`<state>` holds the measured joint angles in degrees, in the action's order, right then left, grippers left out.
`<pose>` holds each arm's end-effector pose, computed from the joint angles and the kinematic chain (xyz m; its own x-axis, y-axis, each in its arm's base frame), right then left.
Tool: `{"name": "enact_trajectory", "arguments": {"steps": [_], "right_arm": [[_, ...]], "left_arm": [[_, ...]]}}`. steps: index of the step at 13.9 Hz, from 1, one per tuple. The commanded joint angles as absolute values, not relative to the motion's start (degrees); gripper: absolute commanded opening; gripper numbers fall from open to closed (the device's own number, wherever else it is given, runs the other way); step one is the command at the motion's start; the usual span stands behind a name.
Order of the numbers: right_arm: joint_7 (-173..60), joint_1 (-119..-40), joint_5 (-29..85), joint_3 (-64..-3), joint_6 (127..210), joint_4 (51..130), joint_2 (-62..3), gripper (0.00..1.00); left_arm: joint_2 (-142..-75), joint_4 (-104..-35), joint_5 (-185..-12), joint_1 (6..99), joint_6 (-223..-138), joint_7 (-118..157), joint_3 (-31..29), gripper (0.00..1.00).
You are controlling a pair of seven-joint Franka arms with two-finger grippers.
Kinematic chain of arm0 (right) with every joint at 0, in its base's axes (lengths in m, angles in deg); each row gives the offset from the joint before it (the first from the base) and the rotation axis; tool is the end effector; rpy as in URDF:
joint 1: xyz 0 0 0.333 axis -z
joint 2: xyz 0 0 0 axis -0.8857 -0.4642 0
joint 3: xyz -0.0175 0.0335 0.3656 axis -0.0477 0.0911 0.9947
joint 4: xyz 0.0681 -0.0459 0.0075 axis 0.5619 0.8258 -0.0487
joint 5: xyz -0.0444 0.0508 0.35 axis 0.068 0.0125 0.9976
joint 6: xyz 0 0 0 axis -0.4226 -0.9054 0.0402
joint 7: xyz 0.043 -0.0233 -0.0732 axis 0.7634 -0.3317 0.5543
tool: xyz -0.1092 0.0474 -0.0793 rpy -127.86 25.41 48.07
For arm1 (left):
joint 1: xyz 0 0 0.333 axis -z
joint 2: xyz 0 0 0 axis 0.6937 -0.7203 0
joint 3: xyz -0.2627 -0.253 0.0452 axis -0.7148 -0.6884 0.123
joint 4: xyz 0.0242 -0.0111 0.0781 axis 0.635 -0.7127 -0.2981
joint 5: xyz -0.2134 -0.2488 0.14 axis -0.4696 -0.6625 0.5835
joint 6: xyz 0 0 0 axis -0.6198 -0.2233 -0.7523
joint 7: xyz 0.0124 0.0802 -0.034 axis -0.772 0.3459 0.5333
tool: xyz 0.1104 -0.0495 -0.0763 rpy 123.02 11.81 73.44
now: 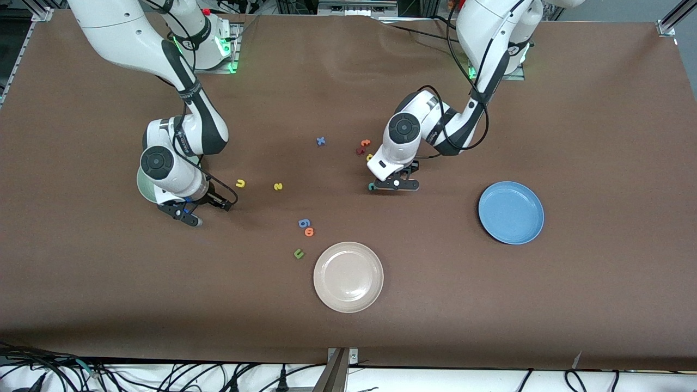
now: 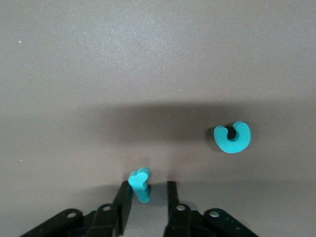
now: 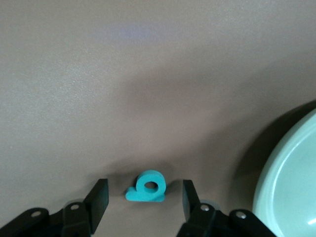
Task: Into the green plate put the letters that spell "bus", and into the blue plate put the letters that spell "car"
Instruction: 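Close the right gripper on the cyan letter while the left gripper grasps one, then carry the right gripper's letter to the green plate while the left goes to blue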
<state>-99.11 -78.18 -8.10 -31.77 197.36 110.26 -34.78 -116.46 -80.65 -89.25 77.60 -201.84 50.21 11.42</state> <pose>0.5740 0.1267 0.2216 0.9013 -0.4324 -0.0272 -0.4310 -0.9012 0.0451 0.4734 -0.3890 0.2097 0.9924 -0.0343 -0.1184 -0.0367 -0.9992 -0.0183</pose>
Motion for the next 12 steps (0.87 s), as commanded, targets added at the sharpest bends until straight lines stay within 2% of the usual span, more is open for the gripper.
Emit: {"name": "enact_trajectory", "arguments": {"steps": [1,5,10,11,12], "right_arm": [[-99.4,-78.0,-7.5,-31.6,195.9,109.1,-35.3,0.69],[-99.7,-78.0,-7.5,-31.6,196.2,109.0,-35.9,0.69],[-99.8,-77.9,-7.5,-31.6,196.8,109.0,-36.6,0.69],[-99.8,-77.9,-7.6,-31.6,196.8,109.0,-36.8,0.68],[-99.8,-78.0,-7.5,-31.6,196.8,108.6,-36.9,0.64]], "left_arm": [[-117.2,-80.2,-88.5,77.7,-201.6,51.1,11.6,0.27],[-117.2,-80.1,-88.5,77.6,-201.6,51.1,11.5,0.12],[-117.2,-79.8,-88.5,77.5,-200.9,51.0,11.6,0.06],[-116.9,-79.5,-88.5,77.1,-200.8,50.9,11.6,0.02],[-116.6,-79.5,-88.5,76.8,-200.0,50.9,11.5,0.00]]}}
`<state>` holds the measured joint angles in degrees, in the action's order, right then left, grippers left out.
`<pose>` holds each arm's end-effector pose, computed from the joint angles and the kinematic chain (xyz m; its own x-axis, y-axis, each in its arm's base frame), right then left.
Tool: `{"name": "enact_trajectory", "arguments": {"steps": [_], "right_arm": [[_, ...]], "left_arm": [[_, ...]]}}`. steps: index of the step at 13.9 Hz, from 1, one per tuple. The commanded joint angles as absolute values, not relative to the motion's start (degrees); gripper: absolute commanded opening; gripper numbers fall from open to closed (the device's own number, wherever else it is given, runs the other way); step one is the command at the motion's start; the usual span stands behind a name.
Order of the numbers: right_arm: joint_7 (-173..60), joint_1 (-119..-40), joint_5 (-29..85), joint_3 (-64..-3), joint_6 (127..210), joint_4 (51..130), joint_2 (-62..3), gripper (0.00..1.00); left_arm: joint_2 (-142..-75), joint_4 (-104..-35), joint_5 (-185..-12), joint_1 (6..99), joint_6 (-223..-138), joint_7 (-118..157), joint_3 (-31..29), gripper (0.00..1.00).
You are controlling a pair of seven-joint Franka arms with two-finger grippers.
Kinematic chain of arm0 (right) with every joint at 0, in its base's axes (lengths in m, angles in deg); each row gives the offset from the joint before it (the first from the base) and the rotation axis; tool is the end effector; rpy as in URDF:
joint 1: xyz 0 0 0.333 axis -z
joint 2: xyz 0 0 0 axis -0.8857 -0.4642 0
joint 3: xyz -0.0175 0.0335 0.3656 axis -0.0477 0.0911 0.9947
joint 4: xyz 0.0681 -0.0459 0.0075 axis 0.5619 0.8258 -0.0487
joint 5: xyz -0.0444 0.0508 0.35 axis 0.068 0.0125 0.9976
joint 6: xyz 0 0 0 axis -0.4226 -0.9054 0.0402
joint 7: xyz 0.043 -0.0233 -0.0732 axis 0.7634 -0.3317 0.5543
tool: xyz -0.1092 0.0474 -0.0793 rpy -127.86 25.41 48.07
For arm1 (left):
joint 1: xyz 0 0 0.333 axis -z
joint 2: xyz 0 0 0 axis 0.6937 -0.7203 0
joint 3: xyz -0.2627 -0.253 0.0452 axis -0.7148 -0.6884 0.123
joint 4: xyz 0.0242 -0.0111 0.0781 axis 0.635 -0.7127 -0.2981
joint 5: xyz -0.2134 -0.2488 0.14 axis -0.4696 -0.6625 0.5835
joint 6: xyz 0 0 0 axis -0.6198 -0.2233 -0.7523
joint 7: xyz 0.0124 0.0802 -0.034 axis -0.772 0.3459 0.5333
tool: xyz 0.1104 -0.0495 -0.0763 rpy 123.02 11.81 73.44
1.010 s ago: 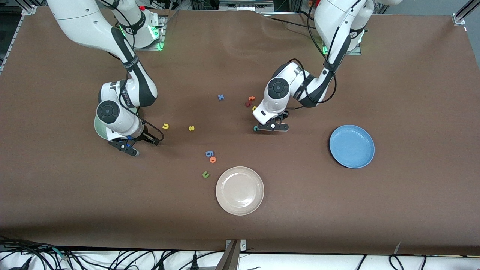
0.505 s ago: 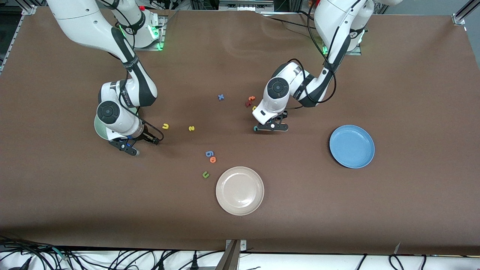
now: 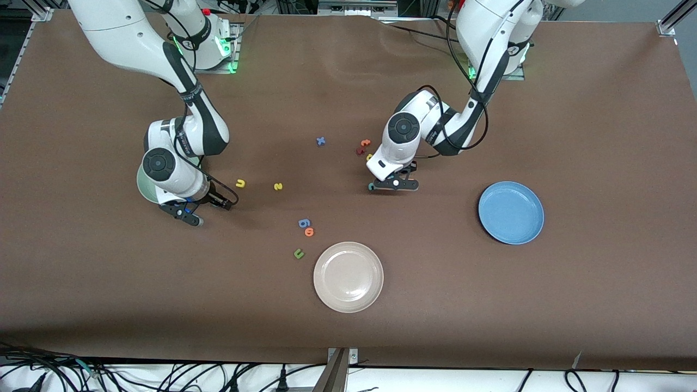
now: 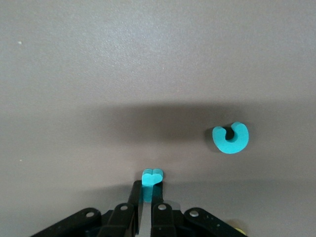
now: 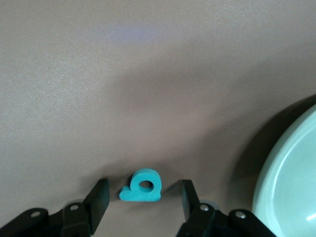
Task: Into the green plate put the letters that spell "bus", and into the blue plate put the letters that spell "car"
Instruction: 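Carry the right gripper's letter to the green plate while the left goes to blue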
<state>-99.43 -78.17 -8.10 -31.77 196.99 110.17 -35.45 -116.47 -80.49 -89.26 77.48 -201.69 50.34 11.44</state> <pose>0.5724 0.1261 0.2148 0.8982 -0.4378 -0.0396 -0.4355 -0.8985 0.0560 0.4749 -0.3882 0.2103 0.9925 -0.0295 -0.1183 -0.0319 -0.9993 -0.0186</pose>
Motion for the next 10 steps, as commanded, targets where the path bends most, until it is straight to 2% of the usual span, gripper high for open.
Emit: {"name": "enact_trajectory", "arguments": {"steps": [1,6,10], "right_arm": [[-99.8,-78.0,-7.5,-31.6,196.8,108.6,-36.9,0.58],[-99.5,-78.0,-7.5,-31.6,196.8,108.6,-36.9,0.10],[-99.4,-78.2,-7.5,-31.6,195.5,107.8,-36.4,0.09]], "left_arm": [[-116.3,-79.2,-88.5,76.6,-198.8,50.7,11.5,0.00],[-115.9,-73.8,-88.5,74.9,-189.3,48.3,11.5,0.00],[-115.9,-67.4,-88.5,69.5,-175.3,37.3,11.6,0.00]]}}
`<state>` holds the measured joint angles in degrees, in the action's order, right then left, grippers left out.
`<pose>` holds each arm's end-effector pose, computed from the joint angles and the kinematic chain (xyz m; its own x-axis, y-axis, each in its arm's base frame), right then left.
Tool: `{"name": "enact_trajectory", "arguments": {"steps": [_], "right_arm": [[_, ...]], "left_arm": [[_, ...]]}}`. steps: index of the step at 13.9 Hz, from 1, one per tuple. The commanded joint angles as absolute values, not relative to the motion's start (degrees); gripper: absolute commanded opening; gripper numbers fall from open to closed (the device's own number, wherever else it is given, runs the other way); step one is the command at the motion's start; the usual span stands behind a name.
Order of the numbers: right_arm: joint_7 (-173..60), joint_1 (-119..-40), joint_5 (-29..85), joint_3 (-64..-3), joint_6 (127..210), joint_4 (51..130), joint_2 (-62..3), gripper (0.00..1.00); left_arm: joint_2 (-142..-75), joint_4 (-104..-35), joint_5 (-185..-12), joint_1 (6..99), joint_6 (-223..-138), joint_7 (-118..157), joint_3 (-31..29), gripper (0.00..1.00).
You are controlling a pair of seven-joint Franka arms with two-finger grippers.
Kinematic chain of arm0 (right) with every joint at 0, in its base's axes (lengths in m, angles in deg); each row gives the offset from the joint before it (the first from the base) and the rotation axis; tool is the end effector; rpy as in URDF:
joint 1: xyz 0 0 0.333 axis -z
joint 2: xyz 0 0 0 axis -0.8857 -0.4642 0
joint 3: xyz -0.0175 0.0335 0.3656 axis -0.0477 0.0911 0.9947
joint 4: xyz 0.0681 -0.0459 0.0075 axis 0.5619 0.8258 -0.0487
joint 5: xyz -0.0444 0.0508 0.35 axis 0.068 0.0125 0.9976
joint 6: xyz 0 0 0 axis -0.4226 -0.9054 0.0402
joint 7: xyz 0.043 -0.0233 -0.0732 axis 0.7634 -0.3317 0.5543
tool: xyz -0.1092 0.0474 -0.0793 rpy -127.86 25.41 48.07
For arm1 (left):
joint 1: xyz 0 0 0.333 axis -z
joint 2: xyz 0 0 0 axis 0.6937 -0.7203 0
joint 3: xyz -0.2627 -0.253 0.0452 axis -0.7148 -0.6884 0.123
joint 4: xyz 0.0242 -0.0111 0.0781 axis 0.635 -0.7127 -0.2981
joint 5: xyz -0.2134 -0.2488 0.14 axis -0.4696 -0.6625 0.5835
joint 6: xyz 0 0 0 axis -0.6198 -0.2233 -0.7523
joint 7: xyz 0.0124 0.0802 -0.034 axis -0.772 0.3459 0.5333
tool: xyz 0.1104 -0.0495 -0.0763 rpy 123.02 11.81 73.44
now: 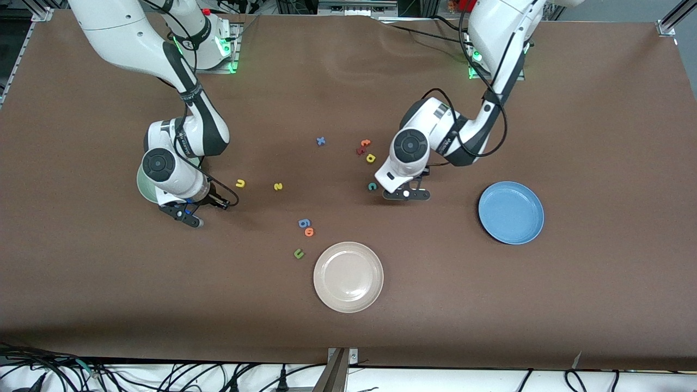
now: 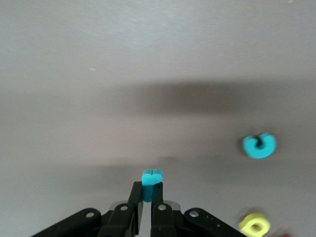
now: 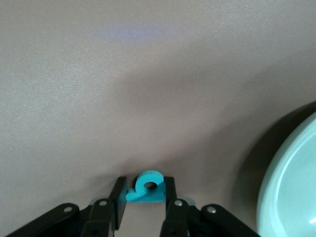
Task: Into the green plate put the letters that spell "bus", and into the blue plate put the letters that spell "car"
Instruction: 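Carry the right gripper's letter to the green plate while the left goes to blue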
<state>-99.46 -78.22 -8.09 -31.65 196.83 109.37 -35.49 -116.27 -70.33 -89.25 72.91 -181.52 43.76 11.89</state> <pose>0.5769 0.1291 0.2188 0.8996 -0.4355 -0.0321 -0.4338 -0.8997 0.0487 0.5162 -0.3488 0.2532 0.9639 -0.0486 -0.2618 -0.0758 -0.9926 -0.0948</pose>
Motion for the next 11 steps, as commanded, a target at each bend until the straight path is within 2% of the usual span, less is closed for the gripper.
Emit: {"name": "enact_trajectory", "arguments": {"steps": [1,4,6,8,11], "right_arm": [[-99.4,-78.3,-7.5,-31.5,192.0,106.9,-35.3,0.09],[-99.4,-78.3,-7.7,-31.7,176.6,100.8,-31.9,0.09],[-99.4,-78.2,-7.8,-32.2,169.5,98.7,-29.7,0.09],[-97.8,-78.2,-8.4,-34.0,164.5,99.1,-27.4,0.09],[-91.8,-78.2,-8.3,-38.3,162.4,100.9,-26.3,0.09]], "left_arm": [[-115.5,-66.0,-88.5,67.3,-171.9,32.5,11.6,0.00],[-115.1,-63.0,-89.1,59.2,-165.3,18.7,11.6,0.00],[-114.9,-62.7,-89.7,54.1,-163.8,13.1,11.6,0.00],[-114.8,-62.7,-89.1,51.8,-163.8,4.7,11.9,0.00],[-114.9,-62.6,-85.8,48.2,-165.5,1.3,12.0,0.00]]}}
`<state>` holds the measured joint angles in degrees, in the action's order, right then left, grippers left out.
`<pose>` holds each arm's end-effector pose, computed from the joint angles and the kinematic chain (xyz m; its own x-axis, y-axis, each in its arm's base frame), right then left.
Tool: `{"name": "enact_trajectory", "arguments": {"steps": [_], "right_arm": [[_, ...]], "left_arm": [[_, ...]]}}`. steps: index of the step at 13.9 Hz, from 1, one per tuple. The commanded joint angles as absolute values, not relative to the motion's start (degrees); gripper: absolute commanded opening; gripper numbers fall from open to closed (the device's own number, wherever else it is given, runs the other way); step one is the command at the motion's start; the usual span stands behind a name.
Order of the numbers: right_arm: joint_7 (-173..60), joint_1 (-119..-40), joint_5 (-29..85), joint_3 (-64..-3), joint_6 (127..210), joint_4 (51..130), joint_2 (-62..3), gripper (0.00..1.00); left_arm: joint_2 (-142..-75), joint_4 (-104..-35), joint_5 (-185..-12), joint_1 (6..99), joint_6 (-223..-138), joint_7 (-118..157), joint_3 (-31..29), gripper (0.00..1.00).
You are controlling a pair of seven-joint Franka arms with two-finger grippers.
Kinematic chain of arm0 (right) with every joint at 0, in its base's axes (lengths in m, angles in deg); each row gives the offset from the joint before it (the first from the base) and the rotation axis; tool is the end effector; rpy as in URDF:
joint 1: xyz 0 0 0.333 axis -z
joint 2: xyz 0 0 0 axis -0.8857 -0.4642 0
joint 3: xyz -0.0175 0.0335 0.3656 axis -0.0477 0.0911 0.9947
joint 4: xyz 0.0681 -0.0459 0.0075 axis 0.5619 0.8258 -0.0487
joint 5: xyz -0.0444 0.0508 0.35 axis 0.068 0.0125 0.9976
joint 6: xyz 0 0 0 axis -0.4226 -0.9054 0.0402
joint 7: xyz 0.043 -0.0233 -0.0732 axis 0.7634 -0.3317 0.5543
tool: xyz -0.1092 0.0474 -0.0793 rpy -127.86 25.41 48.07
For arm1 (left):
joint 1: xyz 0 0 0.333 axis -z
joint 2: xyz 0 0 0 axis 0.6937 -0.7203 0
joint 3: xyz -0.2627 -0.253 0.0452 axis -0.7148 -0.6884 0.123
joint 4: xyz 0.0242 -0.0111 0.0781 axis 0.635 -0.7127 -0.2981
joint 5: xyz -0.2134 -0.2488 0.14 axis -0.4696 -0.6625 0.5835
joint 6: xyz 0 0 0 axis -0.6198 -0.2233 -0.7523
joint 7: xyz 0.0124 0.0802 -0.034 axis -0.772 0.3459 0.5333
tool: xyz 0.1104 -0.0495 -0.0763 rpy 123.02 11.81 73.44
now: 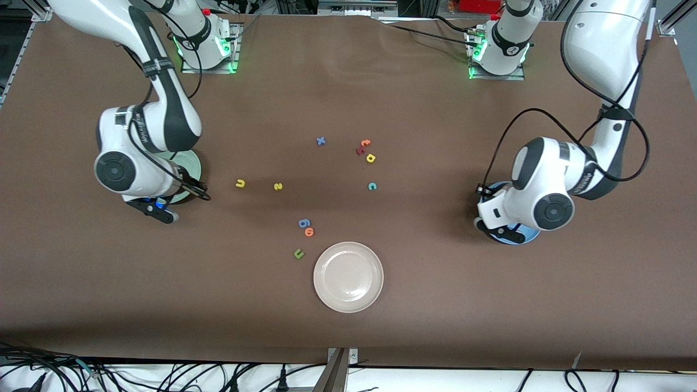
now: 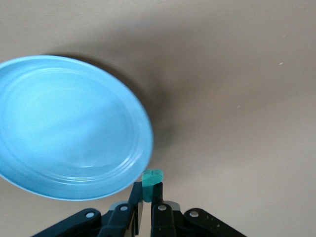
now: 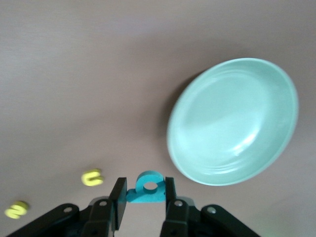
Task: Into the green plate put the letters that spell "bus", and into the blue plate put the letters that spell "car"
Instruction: 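Carry the right gripper's letter to the green plate while the left goes to blue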
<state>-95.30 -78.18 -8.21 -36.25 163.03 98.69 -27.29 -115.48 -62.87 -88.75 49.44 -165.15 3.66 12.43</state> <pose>0.5673 0.0854 0.3346 0.8614 -0.4499 -0.2358 -0.4097 -0.8898 0.2011 0.6098 -0.1054 0.2976 0.8546 -0.3371 -0.3950 -0.3226 -0.9407 0.1049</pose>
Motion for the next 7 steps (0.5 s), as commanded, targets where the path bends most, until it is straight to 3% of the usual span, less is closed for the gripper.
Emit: {"name": "enact_trajectory", "arguments": {"steps": [1,7], "right_arm": [[-89.9,-78.2,-8.4,-39.8,162.8,101.4,-26.3,0.09],[-73.9,-78.0,-7.8,-47.7,172.0,106.7,-28.8,0.10]], "left_arm": [[-115.4,-62.7,-84.9,47.8,-168.0,1.3,12.0,0.00],[-117.8,-65.3,-84.0,45.5,-178.1,1.1,12.1,0.00]]}}
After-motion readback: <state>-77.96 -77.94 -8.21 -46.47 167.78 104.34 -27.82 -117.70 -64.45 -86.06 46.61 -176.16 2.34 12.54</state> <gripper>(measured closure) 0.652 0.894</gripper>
